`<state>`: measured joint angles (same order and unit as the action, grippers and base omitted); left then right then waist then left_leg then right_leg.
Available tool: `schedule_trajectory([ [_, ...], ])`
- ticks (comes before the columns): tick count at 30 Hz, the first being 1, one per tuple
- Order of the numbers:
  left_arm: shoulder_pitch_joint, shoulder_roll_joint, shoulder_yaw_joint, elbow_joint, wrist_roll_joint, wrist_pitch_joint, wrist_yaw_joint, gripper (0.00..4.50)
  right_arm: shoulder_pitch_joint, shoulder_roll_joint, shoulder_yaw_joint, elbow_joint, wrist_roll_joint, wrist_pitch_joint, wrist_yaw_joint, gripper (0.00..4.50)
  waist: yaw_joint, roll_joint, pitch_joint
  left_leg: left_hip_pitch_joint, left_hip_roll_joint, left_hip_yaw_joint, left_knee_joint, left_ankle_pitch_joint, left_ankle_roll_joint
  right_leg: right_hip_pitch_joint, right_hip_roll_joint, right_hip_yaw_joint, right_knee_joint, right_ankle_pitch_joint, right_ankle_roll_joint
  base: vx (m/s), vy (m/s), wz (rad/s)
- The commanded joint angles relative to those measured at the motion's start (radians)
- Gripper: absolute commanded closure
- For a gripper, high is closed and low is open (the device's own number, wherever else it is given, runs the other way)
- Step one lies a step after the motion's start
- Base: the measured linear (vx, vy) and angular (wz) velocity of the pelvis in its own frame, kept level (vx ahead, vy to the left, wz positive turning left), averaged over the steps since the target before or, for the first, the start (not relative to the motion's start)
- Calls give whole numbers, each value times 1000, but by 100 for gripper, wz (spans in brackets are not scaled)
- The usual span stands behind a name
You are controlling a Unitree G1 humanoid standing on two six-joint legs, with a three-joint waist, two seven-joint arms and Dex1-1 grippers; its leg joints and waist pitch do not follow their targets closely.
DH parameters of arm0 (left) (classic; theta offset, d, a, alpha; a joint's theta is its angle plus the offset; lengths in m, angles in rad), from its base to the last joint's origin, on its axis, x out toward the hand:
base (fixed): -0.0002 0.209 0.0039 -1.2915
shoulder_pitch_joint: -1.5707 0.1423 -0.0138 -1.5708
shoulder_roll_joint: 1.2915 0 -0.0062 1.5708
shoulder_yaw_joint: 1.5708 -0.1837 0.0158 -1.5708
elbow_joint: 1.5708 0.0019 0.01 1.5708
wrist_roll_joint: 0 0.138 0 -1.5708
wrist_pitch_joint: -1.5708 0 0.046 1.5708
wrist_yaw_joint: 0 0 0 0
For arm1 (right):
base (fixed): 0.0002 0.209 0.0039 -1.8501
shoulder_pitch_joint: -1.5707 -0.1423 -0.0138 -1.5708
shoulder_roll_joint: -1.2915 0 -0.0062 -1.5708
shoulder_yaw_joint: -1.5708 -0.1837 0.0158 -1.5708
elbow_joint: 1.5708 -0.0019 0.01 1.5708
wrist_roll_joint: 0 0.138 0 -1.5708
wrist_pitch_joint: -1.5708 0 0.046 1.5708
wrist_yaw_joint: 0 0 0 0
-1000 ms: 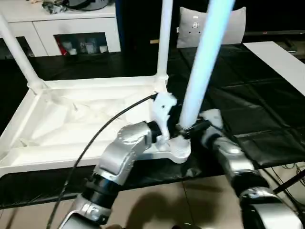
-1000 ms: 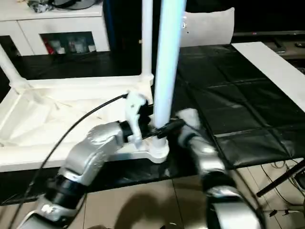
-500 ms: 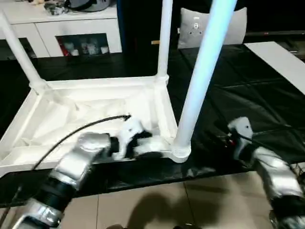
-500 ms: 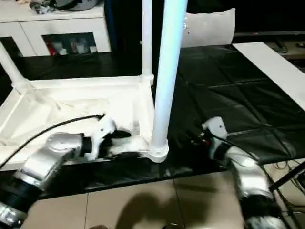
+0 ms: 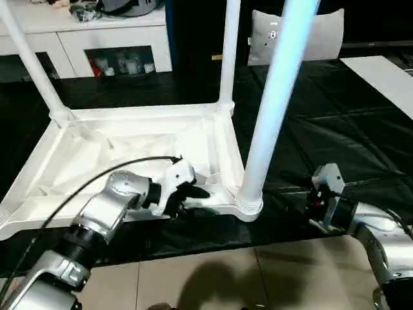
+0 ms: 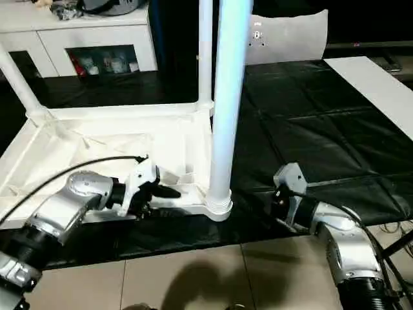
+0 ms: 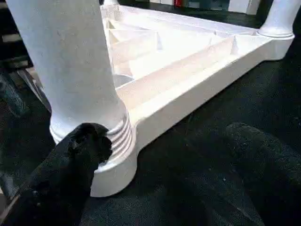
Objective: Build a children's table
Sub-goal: Rotate table base, then rotate leg to tighten
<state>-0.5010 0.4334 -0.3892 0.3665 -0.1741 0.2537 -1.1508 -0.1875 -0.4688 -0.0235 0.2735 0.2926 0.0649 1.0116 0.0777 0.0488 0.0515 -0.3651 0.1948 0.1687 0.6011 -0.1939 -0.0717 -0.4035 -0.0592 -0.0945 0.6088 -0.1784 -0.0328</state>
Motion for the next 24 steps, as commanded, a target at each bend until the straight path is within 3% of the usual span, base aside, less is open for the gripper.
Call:
schedule_trajectory([
  [1, 4, -1, 5, 5, 5, -16, 3, 206, -12, 0, 0, -42, 29, 23, 11, 0, 6, -10, -62, 0, 25, -8, -62, -167, 88, 58, -78, 48, -104, -391, -116, 0, 0, 0],
  [5, 6, -12, 18, 38, 6, -28, -5, 237, -28, -15, 10, -78, 55, 57, 52, 0, 6, -11, -64, 0, 25, -10, -63, -168, 89, 59, -77, 47, -103, -391, -102, 0, 0, 0],
  [6, 9, -13, 19, 41, 5, -27, -7, 246, -32, -18, 11, -82, 62, 65, 64, 0, 5, -18, -64, -1, 25, -8, -62, -166, 90, 58, -77, 47, -104, -391, -101, 0, 0, 0],
  [7, 12, -14, 20, 40, 4, -26, -8, 249, -36, -20, 12, -87, 69, 72, 73, 0, 8, -13, -64, -1, 26, -9, -62, -157, 92, 59, -79, 49, -102, -387, -102, 0, 0, 0],
  [8, 19, -12, 15, 44, 12, -29, -6, 256, -52, -32, 19, -102, 85, 98, 100, 0, 8, -18, -64, -2, 27, -8, -61, -153, 94, 58, -79, 49, -102, -382, -102, 0, 0, 0],
  [13, 22, -10, 3, 61, 33, -47, -2, 295, -84, -73, 40, -111, 104, 128, 182, 0, 14, -14, -64, 1, 28, -8, -60, -151, 99, 55, -78, 49, -102, -389, -100, 0, 0, 0],
  [18, 16, -13, 3, 90, 42, -57, -13, 339, -145, -83, 80, -55, 75, 117, 256, 0, 16, -16, -65, 1, 25, -7, -60, -151, 91, 56, -79, 47, -103, -411, -94, 0, 0, 0],
  [21, 15, -11, 1, 100, 48, -61, -19, 366, -185, -75, 95, 6, 71, 109, 280, 35, 16, -17, -65, 2, 25, -7, -59, -153, 90, 56, -80, 46, -105, -423, -95, 0, 0, 0],
  [22, 16, -9, -1, 102, 49, -61, -22, 374, -202, -69, 100, 33, 69, 107, 287, 38, 15, -26, -65, 0, 26, -6, -59, -146, 91, 57, -79, 47, -103, -410, -95, 0, 0, 0],
  [24, 18, -1, -6, 107, 60, -66, -31, 384, -234, -59, 119, 77, 69, 112, 320, 45, 16, -22, -67, -1, 26, -7, -58, -136, 94, 56, -80, 47, -99, -396, -106, 0, 0, 0],
])
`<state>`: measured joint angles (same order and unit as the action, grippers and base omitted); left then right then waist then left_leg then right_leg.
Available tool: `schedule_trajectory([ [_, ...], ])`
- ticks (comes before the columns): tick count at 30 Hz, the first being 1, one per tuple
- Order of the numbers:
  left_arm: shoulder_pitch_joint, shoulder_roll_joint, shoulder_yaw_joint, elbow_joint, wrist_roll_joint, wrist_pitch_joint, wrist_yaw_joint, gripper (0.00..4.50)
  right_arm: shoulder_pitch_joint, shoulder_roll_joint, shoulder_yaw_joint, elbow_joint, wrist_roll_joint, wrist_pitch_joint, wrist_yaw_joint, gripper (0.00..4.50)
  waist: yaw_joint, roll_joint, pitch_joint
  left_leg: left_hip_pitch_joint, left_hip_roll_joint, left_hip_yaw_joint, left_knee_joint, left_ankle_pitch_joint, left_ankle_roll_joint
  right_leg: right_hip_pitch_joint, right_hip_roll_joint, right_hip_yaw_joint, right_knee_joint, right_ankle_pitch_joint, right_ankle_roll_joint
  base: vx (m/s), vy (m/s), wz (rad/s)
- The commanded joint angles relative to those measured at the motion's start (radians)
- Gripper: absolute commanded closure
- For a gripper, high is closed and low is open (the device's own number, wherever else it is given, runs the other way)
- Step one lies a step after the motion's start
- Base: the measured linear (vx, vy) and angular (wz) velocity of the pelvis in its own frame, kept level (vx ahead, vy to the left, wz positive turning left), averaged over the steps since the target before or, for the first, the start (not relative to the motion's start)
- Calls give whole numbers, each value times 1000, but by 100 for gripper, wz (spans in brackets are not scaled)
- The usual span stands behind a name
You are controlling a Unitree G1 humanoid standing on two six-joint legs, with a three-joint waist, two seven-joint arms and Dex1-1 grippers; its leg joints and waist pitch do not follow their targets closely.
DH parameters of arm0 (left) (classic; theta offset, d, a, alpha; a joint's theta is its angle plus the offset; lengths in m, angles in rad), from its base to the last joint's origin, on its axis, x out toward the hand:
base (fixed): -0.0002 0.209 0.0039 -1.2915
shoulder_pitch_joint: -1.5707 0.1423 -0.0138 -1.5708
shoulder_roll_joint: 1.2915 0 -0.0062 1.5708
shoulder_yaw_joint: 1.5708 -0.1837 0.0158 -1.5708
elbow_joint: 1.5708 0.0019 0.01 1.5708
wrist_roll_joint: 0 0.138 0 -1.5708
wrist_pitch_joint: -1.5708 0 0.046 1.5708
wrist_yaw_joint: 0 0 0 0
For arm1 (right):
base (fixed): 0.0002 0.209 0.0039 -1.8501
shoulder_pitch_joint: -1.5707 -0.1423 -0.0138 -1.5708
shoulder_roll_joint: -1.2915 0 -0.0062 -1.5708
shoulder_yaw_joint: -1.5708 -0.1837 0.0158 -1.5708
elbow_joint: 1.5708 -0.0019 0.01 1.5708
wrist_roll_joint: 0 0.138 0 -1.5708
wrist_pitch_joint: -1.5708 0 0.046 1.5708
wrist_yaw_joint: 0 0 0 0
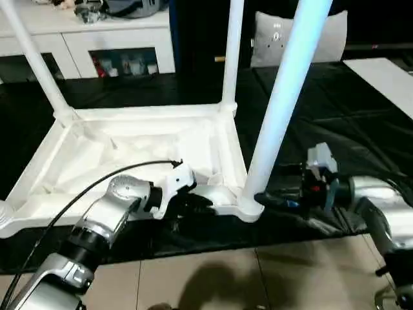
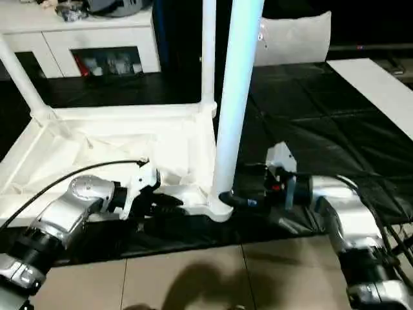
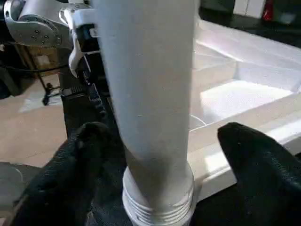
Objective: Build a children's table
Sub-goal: Rotate leg to tighten
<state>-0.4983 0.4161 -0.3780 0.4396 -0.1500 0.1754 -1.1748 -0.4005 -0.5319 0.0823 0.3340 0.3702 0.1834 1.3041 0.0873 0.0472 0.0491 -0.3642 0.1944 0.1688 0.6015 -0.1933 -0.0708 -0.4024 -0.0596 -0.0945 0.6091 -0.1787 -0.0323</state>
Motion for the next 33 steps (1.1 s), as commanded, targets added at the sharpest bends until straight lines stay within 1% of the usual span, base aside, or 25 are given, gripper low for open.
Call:
schedule_trajectory([
  [1, 16, 22, -25, 38, 48, 7, -11, 402, -35, 8, 25, 37, -16, -13, 40, 74, 6, -20, -65, -1, 27, -7, -58, -136, 95, 55, -79, 46, -98, -389, -109, 0, 0, 0],
  [2, 16, 25, -32, 42, 57, 1, -13, 402, -45, 12, 32, 54, -25, -23, 45, 74, 5, -23, -65, -4, 28, -8, -58, -133, 96, 56, -79, 46, -96, -378, -112, 0, 0, 0],
  [3, 15, 27, -38, 46, 64, -4, -15, 417, -57, 18, 38, 77, -36, -33, 47, 85, 6, -30, -65, -2, 28, -6, -58, -130, 97, 55, -80, 47, -97, -378, -108, 0, 0, 0],
  [4, 15, 27, -39, 46, 65, -4, -17, 417, -63, 21, 41, 86, -39, -35, 48, 85, 7, -27, -66, -3, 28, -7, -58, -127, 96, 56, -83, 48, -93, -376, -112, 0, 0, 0],
  [5, 15, 27, -39, 42, 63, -2, -20, 428, -71, 25, 45, 96, -40, -33, 54, 106, 8, -25, -66, -2, 29, -6, -58, -122, 95, 55, -81, 48, -94, -371, -117, 0, 0, 0],
  [6, 15, 27, -39, 40, 62, -1, -22, 428, -76, 27, 47, 102, -41, -35, 58, 106, 8, -26, -66, -2, 31, -7, -59, -121, 95, 56, -81, 49, -93, -361, -119, 0, 0, 0],
  [7, 14, 28, -38, 38, 61, 1, -27, 435, -89, 31, 53, 120, -42, -37, 73, 118, 8, -23, -67, -1, 32, -8, -59, -124, 95, 56, -82, 48, -89, -355, -125, 0, 0, 0],
  [8, 13, 28, -38, 37, 61, 2, -30, 444, -96, 33, 58, 129, -42, -37, 86, 126, 7, -24, -67, -3, 32, -7, -59, -122, 96, 57, -82, 48, -90, -349, -128, 0, 0, 0],
  [9, 11, 26, -38, 39, 61, 2, -34, 450, -111, 38, 65, 153, -46, -45, 98, 138, 8, -28, -68, -4, 32, -7, -58, -116, 98, 58, -82, 49, -87, -327, -135, 0, 0, 0],
  [11, 11, 25, -38, 39, 61, 2, -35, 450, -117, 40, 68, 163, -49, -47, 102, 162, 7, -25, -68, -4, 33, -6, -58, -110, 99, 58, -83, 49, -85, -309, -144, 0, 0, 0],
  [12, 11, 25, -36, 41, 63, 1, -38, 450, -124, 43, 71, 176, -53, -51, 109, 170, 7, -28, -68, -3, 33, -5, -57, -109, 101, 58, -82, 50, -84, -304, -147, 0, 0, 0],
  [14, 10, 23, -34, 45, 65, -1, -42, 450, -137, 47, 81, 193, -59, -52, 124, 184, 7, -24, -69, -2, 33, -5, -57, -109, 101, 57, -83, 50, -84, -301, -154, 0, 0, 0],
  [17, 8, 20, -32, 48, 64, 1, -46, 450, -146, 50, 89, 205, -61, -49, 142, 215, 8, -27, -68, -3, 33, -5, -57, -109, 101, 59, -83, 51, -84, -301, -154, 0, 0, 0],
  [18, 7, 14, -24, 49, 57, 10, -46, 450, -149, 51, 91, 209, -60, -39, 155, 221, 8, -29, -68, -3, 33, -5, -57, -108, 101, 59, -82, 51, -82, -301, -153, 0, 0, 0],
  [21, 5, 4, -10, 42, 46, 36, -35, 450, -142, 50, 93, 194, -52, -23, 167, 237, 8, -27, -69, -1, 33, -4, -56, -107, 101, 58, -82, 51, -83, -304, -152, 0, 0, 0],
  [24, -6, -15, 6, 38, 40, 70, 0, 450, -125, 53, 88, 159, -42, 9, 148, 245, 9, -28, -68, 0, 33, -4, -57, -108, 101, 57, -81, 51, -83, -302, -155, 0, 0, 0],
  [25, -18, -35, 15, 29, 37, 106, 34, 450, -107, 64, 87, 112, -46, 51, 86, 246, 9, -32, -67, 0, 33, -4, -58, -107, 99, 58, -80, 52, -84, -305, -149, 0, 0, 0],
  [26, -23, -43, 18, 25, 38, 118, 49, 450, -102, 68, 87, 94, -49, 71, 58, 246, 9, -32, -64, -1, 33, -4, -60, -104, 97, 59, -80, 53, -85, -311, -143, 0, 0, 0],
  [27, -36, -70, 29, 20, 38, 148, 97, 450, -93, 90, 77, 53, -57, 142, -42, 247, 5, -32, -63, 0, 32, -5, -62, -110, 88, 58, -79, 52, -86, -336, -135, 0, 0, 0],
  [28, -39, -76, 32, 19, 38, 155, 106, 450, -93, 99, 72, 48, -58, 155, -68, 247, 6, -33, -64, 2, 30, -6, -61, -113, 83, 57, -80, 50, -89, -353, -129, 0, 0, 0],
  [29, -50, -101, 44, 19, 38, 179, 150, 450, -95, 137, 46, 37, -66, 185, -173, 247, -1, -33, -61, 1, 27, -4, -61, -122, 70, 56, -80, 51, -94, -389, -116, 0, 0, 0],
  [30, -69, -136, 64, 30, 39, 207, 213, 450, -99, 191, 11, 29, -75, 219, -304, 247, -5, -33, -61, 1, 22, -5, -60, -130, 56, 57, -81, 47, -102, -438, -92, 0, 0, 0],
  [31, -84, -162, 78, 42, 40, 223, 254, 450, -102, 229, -12, 23, -81, 246, -393, 247, -7, -21, -60, 2, 20, -7, -61, -129, 46, 55, -81, 47, -102, -450, -86, 0, 0, 0],
  [32, -91, -174, 84, 48, 41, 230, 272, 450, -104, 247, -21, 20, -83, 261, -432, 247, -17, -28, -62, 4, 18, -7, -61, -141, 36, 53, -79, 43, -110, -468, -75, 0, 0, 0],
  [33, -95, -181, 88, 51, 43, 234, 282, 450, -103, 255, -24, 17, -86, 267, -449, 248, -21, -22, -63, 3, 17, -9, -61, -147, 37, 55, -81, 43, -110, -470, -71, 0, 0, 0],
])
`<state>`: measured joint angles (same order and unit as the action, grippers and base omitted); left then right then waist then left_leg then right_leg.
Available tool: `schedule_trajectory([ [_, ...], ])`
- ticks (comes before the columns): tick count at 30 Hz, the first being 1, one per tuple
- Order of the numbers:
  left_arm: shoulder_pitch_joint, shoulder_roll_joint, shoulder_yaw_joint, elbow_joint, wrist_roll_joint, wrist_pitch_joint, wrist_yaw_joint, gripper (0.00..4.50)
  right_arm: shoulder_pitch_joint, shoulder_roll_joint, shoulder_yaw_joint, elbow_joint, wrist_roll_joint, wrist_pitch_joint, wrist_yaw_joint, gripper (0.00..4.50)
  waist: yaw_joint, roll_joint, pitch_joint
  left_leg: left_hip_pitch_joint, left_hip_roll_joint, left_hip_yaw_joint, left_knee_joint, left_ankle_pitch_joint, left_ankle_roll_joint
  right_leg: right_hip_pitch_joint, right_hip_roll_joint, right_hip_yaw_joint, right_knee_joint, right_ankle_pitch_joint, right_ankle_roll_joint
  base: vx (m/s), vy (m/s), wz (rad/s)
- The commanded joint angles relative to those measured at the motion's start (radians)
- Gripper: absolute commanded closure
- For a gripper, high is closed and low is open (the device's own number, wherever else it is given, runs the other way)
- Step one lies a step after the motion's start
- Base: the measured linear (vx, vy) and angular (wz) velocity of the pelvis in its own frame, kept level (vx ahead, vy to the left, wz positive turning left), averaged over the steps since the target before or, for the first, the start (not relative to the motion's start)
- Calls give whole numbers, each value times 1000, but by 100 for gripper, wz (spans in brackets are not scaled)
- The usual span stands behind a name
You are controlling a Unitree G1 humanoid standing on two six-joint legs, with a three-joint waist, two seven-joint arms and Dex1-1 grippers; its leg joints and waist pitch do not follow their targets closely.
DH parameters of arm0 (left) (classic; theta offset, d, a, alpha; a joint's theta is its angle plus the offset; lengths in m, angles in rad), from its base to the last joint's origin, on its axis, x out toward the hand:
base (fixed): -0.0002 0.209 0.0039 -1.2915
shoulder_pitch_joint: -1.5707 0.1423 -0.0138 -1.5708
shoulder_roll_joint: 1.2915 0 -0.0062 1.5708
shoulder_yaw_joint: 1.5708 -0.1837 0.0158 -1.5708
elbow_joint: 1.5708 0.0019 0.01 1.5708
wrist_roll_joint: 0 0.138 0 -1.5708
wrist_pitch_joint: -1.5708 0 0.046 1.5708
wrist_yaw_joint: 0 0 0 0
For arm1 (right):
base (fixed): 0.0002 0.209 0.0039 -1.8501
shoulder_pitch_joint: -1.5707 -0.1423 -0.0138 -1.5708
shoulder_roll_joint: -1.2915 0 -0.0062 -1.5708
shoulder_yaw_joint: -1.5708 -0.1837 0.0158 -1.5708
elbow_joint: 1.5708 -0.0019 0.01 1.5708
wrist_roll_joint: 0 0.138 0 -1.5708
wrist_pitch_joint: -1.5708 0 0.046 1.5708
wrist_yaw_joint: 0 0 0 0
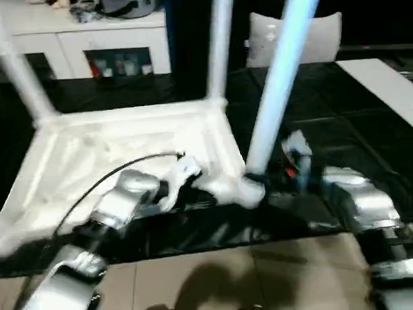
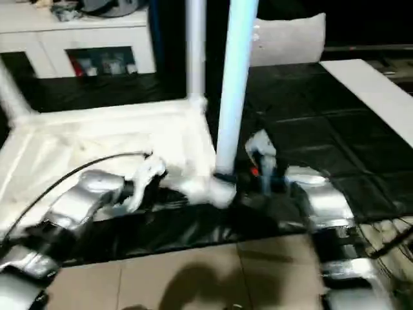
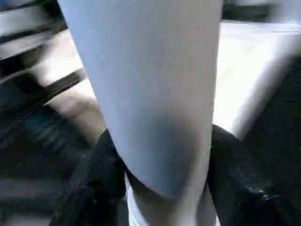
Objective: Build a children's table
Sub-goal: Rotate leg to tighten
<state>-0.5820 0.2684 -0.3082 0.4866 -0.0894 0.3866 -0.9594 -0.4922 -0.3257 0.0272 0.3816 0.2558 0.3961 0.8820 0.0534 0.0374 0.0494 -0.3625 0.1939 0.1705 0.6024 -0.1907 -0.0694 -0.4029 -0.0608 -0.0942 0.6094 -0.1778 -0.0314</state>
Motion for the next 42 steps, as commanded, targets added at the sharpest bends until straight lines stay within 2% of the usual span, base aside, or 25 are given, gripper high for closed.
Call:
schedule_trajectory([
  [1, -32, -64, 33, 25, -14, 35, 118, 450, -14, 85, 18, -31, 8, 73, -112, 248, 4, -10, -62, -2, 18, -8, -61, -148, 41, 54, -73, 45, -112, -441, -76, 0, 0, 0],
  [2, -44, -80, 41, 37, -9, 40, 147, 450, -16, 106, 7, -31, -1, 84, -165, 248, 4, -10, -62, -2, 18, -8, -61, -148, 41, 54, -73, 45, -112, -441, -76, 0, 0, 0],
  [3, -85, -136, 67, 85, 4, 44, 245, 450, -30, 179, -25, -15, -42, 93, -350, 248, -1, -5, -65, -1, 17, -9, -61, -136, 38, 52, -73, 46, -108, -397, -91, 0, 0, 0],
  [4, -95, -151, 70, 97, 10, 42, 271, 450, -33, 201, -31, -13, -56, 89, -405, 248, -2, -6, -65, 1, 17, -10, -62, -138, 33, 50, -71, 45, -108, -395, -95, 0, 0, 0],
  [5, -108, -168, 73, 113, 18, 33, 303, 450, -35, 229, -32, -9, -74, 68, -460, 248, -2, -7, -69, 2, 16, -11, -61, -132, 30, 55, -74, 45, -105, -380, -101, 0, 0, 0],
  [7, -118, -180, 73, 123, 29, 22, 322, 450, -35, 261, -34, -11, -80, 46, -494, 248, 3, -4, -71, 0, 17, -10, -61, -123, 45, 57, -77, 48, -103, -345, -107, 0, 0, 0],
  [8, -121, -181, 68, 125, 35, 17, 318, 450, -34, 274, -36, -11, -76, 32, -493, 192, 5, -4, -72, -2, 18, -11, -61, -116, 50, 59, -77, 48, -100, -325, -110, 0, 0, 0],
  [9, -121, -176, 61, 125, 44, 10, 311, 450, -32, 283, -32, -14, -71, 18, -481, 178, 7, 1, -73, -4, 20, -12, -62, -103, 59, 60, -77, 48, -98, -282, -118, 0, 0, 0],
  [10, -121, -174, 55, 126, 51, 4, 309, 450, -30, 288, -29, -19, -65, 12, -472, 178, 7, -1, -74, -6, 20, -12, -61, -97, 63, 63, -76, 49, -94, -258, -123, 0, 0, 0],
  [11, -119, -163, 42, 126, 64, -6, 297, 450, -19, 284, -17, -41, -63, 21, -450, 172, 8, 5, -75, -7, 22, -13, -61, -84, 69, 64, -77, 50, -88, -217, -139, 0, 0, 0],
  [13, -117, -154, 37, 125, 70, -18, 289, 450, -8, 272, -17, -57, -57, 16, -424, 142, 9, 2, -72, -7, 23, -12, -62, -94, 76, 66, -78, 50, -88, -202, -149, 0, 0, 0],
  [17, -103, -111, 24, 125, 78, -63, 230, 450, 26, 210, -29, -90, -51, -12, -358, 111, 11, 0, -70, -4, 25, -11, -64, -117, 73, 67, -81, 52, -91, -235, -146, 0, 0, 0],
  [19, -85, -79, 12, 116, 79, -96, 176, 450, 42, 144, -28, -104, -34, -38, -262, 91, 14, 5, -69, -4, 25, -13, -64, -125, 75, 71, -81, 50, -95, -251, -139, 0, 0, 0],
  [21, -67, -47, -7, 107, 86, -139, 115, 450, 55, 73, -36, -113, -17, -59, -158, 66, 15, -1, -68, -7, 26, -12, -63, -132, 83, 70, -81, 51, -94, -256, -136, 0, 0, 0],
  [22, -58, -32, -20, 103, 88, -171, 83, 450, 61, 38, -43, -112, -10, -71, -109, 66, 15, -8, -69, -7, 25, -10, -62, -128, 86, 70, -81, 52, -94, -255, -133, 0, 0, 0],
  [26, -33, 21, -46, 73, 72, -216, -48, 450, 72, -82, -32, -115, -3, -96, 67, 33, 23, -4, -69, -4, 31, -11, -61, -128, 96, 67, -83, 52, -92, -268, -142, 0, 0, 0],
  [27, -30, 39, -56, 70, 72, -230, -88, 450, 70, -117, -21, -112, -4, -106, 126, 33, 22, -4, -67, -5, 30, -9, -61, -128, 97, 64, -81, 52, -91, -268, -144, 0, 0, 0],
  [28, -29, 61, -71, 73, 76, -253, -131, 450, 66, -159, -3, -101, -9, -130, 195, 33, 30, 9, -68, -1, 32, -11, -60, -137, 96, 63, -83, 51, -92, -278, -148, 0, 0, 0],
  [29, -30, 68, -78, 77, 77, -265, -152, 450, 63, -176, 7, -94, -4, -141, 231, 33, 32, -1, -67, -3, 31, -7, -58, -142, 100, 63, -80, 52, -94, -274, -147, 0, 0, 0],
  [31, -32, 80, -90, 83, 74, -286, -196, 450, 59, -205, 21, -82, 11, -152, 304, 33, 40, 1, -67, -1, 32, -8, -59, -140, 99, 62, -81, 51, -92, -278, -149, 0, 0, 0],
  [33, -32, 100, -109, 90, 79, -326, -263, 450, 45, -233, 41, -60, 21, -166, 397, 33, 49, -4, -69, -1, 33, -8, -58, -140, 105, 62, -83, 50, -91, -292, -154, 0, 0, 0],
  [34, -32, 105, -116, 92, 82, -335, -280, 450, 40, -239, 47, -52, 22, -172, 420, 59, 54, -6, -69, 0, 37, -8, -59, -134, 106, 60, -84, 51, -89, -288, -156, 0, 0, 0],
  [37, -34, 128, -139, 87, 89, -362, -343, 450, 20, -252, 74, -19, 31, -174, 515, 72, 64, -10, -70, 2, 39, -8, -59, -134, 106, 58, -84, 51, -83, -268, -172, 0, 0, 0],
  [41, -36, 151, -158, 69, 92, -386, -413, 450, -3, -254, 118, 18, 17, -188, 594, 108, 70, -17, -69, 0, 38, -8, -60, -132, 102, 59, -87, 52, -85, -294, -159, 0, 0, 0],
  [42, -36, 152, -160, 68, 93, -389, -419, 450, -7, -251, 121, 24, 16, -192, 598, 113, 70, -15, -68, 0, 39, -9, -61, -131, 100, 58, -87, 51, -83, -296, -160, 0, 0, 0],
])
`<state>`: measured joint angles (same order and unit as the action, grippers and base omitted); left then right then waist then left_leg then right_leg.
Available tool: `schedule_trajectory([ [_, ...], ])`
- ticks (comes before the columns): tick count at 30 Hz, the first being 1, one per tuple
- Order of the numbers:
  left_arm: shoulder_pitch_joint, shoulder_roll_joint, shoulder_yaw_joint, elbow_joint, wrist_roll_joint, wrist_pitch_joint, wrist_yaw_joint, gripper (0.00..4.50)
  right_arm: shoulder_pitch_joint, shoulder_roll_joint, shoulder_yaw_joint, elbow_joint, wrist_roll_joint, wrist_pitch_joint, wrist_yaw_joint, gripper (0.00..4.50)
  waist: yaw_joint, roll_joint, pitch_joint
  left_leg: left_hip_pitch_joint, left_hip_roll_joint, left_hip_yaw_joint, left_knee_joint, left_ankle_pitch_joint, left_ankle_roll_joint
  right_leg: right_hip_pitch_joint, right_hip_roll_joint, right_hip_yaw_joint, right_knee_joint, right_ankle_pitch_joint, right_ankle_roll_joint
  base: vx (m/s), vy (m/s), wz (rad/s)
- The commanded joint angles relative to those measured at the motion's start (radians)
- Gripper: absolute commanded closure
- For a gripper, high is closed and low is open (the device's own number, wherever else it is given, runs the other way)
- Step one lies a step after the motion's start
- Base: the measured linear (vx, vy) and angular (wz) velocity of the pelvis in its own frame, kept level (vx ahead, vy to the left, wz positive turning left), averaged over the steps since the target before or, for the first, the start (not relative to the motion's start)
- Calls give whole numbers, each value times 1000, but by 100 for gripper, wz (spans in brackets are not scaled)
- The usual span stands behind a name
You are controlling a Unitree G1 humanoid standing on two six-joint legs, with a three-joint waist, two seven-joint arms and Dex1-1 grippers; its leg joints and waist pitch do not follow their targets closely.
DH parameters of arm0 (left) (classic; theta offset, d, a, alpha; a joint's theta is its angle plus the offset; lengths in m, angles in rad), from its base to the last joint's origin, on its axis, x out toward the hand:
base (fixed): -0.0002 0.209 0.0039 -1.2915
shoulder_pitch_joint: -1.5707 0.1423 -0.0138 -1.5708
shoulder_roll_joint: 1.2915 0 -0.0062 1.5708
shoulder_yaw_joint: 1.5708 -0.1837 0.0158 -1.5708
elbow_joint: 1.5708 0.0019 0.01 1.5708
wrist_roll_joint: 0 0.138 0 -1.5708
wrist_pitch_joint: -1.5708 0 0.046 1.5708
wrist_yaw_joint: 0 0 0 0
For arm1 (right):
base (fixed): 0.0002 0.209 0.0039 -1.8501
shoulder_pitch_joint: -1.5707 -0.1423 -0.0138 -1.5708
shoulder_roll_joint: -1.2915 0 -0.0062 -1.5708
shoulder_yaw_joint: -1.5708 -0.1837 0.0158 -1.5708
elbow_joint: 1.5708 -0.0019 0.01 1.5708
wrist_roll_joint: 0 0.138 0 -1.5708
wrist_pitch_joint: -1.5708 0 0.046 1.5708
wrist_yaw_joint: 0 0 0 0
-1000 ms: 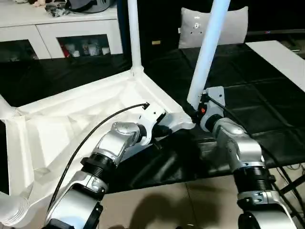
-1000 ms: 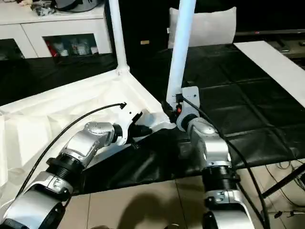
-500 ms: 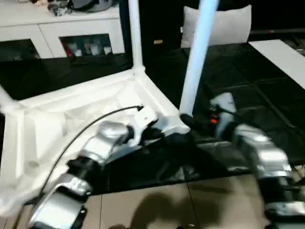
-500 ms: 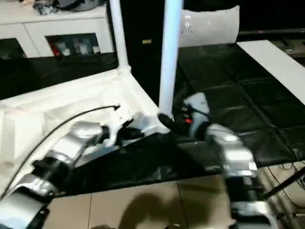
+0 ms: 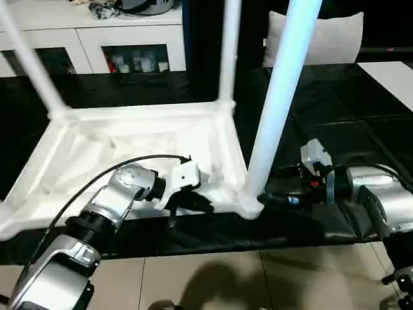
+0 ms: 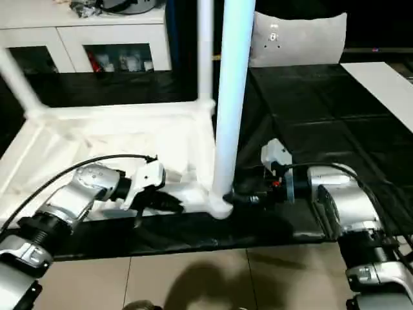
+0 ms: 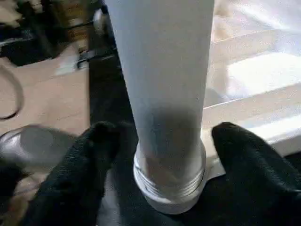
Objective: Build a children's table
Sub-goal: Rotate leg to tighten
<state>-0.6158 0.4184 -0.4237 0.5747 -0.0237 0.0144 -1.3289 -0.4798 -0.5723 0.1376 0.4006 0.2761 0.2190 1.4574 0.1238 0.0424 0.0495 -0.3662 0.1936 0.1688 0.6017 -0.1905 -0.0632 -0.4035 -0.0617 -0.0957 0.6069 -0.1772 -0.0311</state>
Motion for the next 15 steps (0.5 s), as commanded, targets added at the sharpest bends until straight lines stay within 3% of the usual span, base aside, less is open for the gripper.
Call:
schedule_trajectory([
  [1, -1, 5, -46, -25, 27, -19, -59, 450, -24, 1, 14, 14, -5, -19, 24, 125, 0, -18, -69, 6, 40, -6, -59, -131, 90, 56, -87, 54, -82, -298, -161, 0, 0, 0],
  [3, 7, 9, -55, -44, 23, -20, -87, 450, -35, 13, 32, 28, -1, -13, 54, 150, 4, -24, -69, 5, 40, -6, -60, -126, 90, 57, -87, 53, -80, -297, -162, 0, 0, 0],
  [6, 12, 9, -59, -49, 22, -18, -92, 450, -35, 16, 38, 25, 0, -8, 59, 160, 8, -23, -70, 6, 41, -6, -59, -119, 91, 56, -86, 55, -78, -288, -162, 0, 0, 0],
  [9, 16, 10, -63, -52, 23, -21, -97, 450, -37, 19, 40, 28, 1, -7, 66, 200, 16, -22, -71, 6, 41, -5, -59, -113, 89, 56, -86, 55, -76, -272, -163, 0, 0, 0],
  [15, 16, 6, -65, -47, 25, -28, -108, 450, -44, 32, 43, 48, 13, -10, 87, 246, 15, -20, -71, 5, 39, -6, -59, -120, 83, 57, -85, 53, -80, -293, -152, 0, 0, 0],
])
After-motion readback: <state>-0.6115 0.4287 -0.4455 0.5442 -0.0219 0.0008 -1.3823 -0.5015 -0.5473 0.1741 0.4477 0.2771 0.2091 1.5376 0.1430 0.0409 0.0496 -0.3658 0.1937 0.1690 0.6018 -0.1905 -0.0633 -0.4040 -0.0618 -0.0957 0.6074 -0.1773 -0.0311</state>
